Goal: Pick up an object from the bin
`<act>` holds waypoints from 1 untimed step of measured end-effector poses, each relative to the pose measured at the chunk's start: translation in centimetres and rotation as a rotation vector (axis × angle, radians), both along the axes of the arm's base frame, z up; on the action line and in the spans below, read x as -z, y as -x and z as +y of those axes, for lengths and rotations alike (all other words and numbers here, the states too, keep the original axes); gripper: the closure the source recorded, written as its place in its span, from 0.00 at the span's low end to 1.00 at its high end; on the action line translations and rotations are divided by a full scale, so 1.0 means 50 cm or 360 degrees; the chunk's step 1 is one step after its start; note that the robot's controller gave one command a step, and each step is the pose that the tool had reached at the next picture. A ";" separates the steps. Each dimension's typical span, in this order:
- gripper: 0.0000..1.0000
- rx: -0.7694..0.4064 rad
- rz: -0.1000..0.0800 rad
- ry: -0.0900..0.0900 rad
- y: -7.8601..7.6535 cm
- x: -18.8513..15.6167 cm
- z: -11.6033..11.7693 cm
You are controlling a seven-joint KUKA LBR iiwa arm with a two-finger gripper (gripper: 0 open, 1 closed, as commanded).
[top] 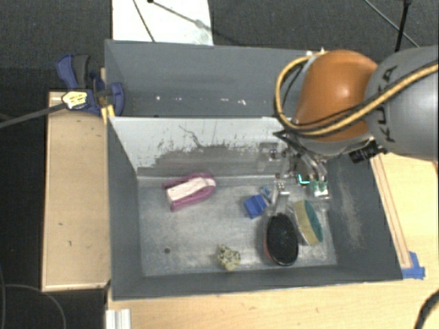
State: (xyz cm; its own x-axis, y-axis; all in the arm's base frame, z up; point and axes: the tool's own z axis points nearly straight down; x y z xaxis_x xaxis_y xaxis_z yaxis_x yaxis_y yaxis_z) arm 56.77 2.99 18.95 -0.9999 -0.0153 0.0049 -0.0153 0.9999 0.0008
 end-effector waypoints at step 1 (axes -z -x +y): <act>0.00 -0.0048 -0.0003 0.0000 0.021 0.246 -0.070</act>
Offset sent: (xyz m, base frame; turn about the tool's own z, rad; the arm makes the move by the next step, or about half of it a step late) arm -0.0096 -0.0343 -0.1195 -0.0334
